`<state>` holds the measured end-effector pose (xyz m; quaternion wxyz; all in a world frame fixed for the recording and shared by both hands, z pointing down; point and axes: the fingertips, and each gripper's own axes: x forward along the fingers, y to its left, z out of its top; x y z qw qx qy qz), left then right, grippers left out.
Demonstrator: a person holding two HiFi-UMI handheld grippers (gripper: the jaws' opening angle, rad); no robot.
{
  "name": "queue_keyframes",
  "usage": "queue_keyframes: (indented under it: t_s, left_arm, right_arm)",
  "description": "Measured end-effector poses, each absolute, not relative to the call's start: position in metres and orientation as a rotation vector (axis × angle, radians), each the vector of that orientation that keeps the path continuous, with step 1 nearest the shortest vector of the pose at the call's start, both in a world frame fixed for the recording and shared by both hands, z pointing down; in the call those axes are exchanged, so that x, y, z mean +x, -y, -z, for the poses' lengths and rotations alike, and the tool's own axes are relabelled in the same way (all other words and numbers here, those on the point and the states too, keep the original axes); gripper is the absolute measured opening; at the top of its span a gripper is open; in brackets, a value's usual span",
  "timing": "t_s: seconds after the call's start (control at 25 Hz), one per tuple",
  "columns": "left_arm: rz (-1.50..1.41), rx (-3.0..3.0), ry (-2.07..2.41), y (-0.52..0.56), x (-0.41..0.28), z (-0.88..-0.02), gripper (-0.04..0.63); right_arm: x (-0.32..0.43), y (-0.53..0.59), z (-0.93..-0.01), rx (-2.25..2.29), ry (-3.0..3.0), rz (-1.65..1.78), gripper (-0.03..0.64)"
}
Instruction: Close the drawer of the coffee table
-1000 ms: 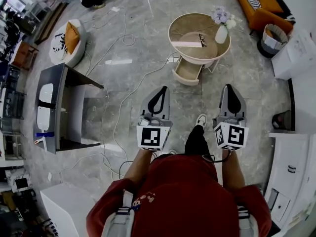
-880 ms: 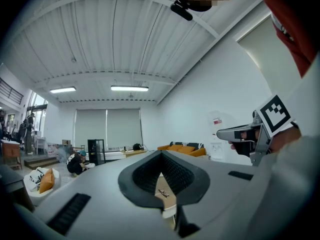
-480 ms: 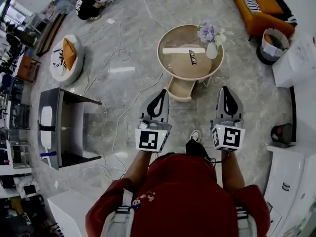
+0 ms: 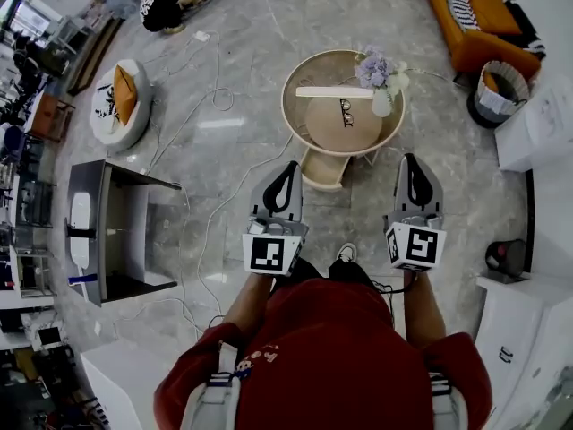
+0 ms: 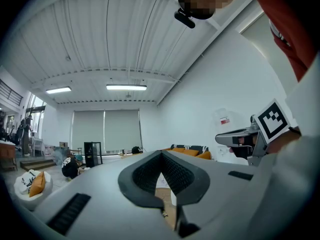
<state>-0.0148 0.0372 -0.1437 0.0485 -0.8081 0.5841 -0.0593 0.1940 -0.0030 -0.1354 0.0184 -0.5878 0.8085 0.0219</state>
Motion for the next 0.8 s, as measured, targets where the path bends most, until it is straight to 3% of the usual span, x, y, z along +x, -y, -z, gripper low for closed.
queue_keyframes:
  t_s: [0.8]
  left_arm:
    - [0.112,-2.457,-1.798,-0.016,-0.025,0.131,0.012]
  right_arm:
    - [0.174,0.007,0.129,-1.797,-2.499,-0.173,0.025]
